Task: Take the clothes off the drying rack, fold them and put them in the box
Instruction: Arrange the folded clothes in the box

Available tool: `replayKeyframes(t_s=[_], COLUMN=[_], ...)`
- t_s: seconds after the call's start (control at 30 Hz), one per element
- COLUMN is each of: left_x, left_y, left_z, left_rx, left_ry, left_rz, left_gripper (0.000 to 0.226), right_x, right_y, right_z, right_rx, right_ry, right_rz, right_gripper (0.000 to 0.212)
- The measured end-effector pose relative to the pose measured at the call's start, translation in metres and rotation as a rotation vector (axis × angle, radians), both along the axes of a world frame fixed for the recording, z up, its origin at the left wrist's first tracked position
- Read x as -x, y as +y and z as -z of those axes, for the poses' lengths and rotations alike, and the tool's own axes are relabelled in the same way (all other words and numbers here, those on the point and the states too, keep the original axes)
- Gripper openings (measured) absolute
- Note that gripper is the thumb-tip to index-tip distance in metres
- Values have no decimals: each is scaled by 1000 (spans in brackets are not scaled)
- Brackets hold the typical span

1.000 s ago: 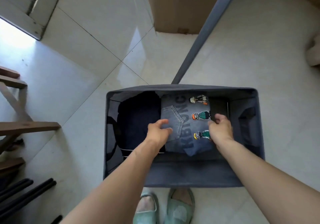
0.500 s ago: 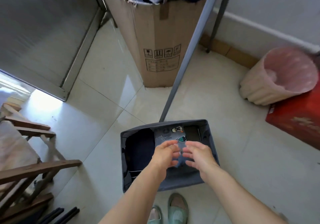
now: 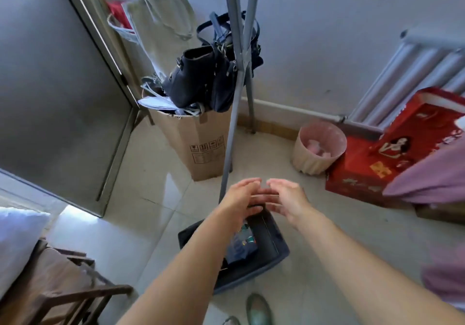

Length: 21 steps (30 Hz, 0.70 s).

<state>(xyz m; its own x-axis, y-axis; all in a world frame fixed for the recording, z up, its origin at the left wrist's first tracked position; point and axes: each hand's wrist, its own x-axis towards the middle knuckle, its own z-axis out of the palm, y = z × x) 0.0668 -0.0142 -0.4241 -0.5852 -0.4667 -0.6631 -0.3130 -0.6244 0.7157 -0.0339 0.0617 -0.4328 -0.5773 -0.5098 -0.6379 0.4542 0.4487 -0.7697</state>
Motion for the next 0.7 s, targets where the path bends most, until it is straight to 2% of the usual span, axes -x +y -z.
replayKeyframes(t_s=[0.13,0.4,0.53,0.7], left_x=[5,49,74,98], left_y=[19,62,99,165], left_z=[-65,-184,-223,-242], left_rx=[64,182,176,204], left_ry=[31,309,433,437], left_rz=[28,116,156,241], left_gripper=[22,22,16,20], right_x=[4,22,35,55], right_y=[28,94,139,217], right_z=[-73,-189,-228,-260], right_rx=[64,288,361,364], right_ry=[77,216,270,408], right_rz=[53,225,279,326], right_gripper=[21,18,17,18])
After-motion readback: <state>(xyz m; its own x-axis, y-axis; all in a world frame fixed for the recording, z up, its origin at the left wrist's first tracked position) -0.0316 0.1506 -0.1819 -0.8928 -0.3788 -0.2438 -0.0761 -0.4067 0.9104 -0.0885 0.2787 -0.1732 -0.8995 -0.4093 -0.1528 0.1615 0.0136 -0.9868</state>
